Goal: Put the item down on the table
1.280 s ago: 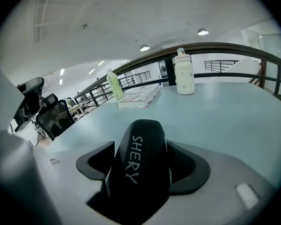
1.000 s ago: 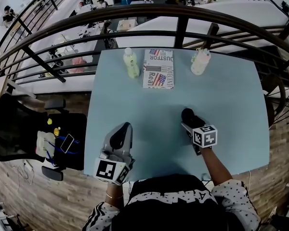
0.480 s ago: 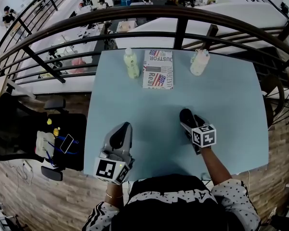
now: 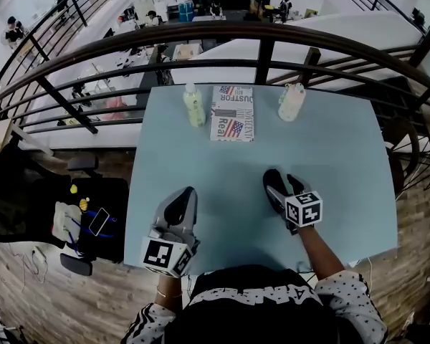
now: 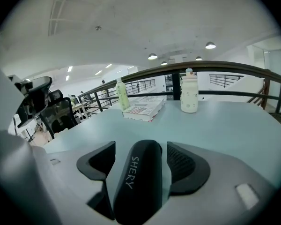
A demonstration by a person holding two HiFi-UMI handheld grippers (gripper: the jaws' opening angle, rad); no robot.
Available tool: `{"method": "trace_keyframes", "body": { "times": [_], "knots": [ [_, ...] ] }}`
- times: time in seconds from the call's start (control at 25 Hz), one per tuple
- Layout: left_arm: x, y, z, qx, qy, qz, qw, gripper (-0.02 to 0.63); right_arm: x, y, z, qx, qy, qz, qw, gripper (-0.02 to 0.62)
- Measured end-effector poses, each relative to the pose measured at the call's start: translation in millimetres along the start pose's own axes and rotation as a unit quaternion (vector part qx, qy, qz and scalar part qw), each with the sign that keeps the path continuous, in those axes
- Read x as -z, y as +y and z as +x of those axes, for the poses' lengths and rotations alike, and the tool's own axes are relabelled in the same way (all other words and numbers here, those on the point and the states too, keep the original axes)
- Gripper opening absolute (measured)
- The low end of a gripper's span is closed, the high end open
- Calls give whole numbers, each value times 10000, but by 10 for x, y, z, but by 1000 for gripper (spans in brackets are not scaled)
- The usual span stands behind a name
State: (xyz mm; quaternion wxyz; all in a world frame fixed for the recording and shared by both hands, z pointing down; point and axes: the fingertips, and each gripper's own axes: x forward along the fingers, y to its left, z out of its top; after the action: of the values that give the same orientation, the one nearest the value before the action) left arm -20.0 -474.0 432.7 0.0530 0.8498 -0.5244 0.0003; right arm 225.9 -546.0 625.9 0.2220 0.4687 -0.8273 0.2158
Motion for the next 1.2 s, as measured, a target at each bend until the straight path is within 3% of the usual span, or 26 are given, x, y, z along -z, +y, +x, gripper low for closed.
{"method": "trace_keyframes", "body": {
  "times": [0.12,0.28,0.56,0.8,1.2],
  "knots": [
    [-30,-20,-20,4,-21,48,10000,0,-172,10,-132,77,-311,-116,9994,335],
    [-63,-37,-60,-10,-64,104,9999,0,-424,40,-339,139,-880,-132,9959,248],
    [-72,-81,-130,-75,-55,144,9999,0,-810,165,-716,-27,-1766,37,9843,152],
    [-87,-149,-144,-85,-41,170,9998,0,-1076,265,-1034,-201,-2345,129,9718,-3],
    [-52,-192,-119,5,-20,158,9999,0,-1088,351,-1174,-291,-2359,35,9713,-3]
  ]
}}
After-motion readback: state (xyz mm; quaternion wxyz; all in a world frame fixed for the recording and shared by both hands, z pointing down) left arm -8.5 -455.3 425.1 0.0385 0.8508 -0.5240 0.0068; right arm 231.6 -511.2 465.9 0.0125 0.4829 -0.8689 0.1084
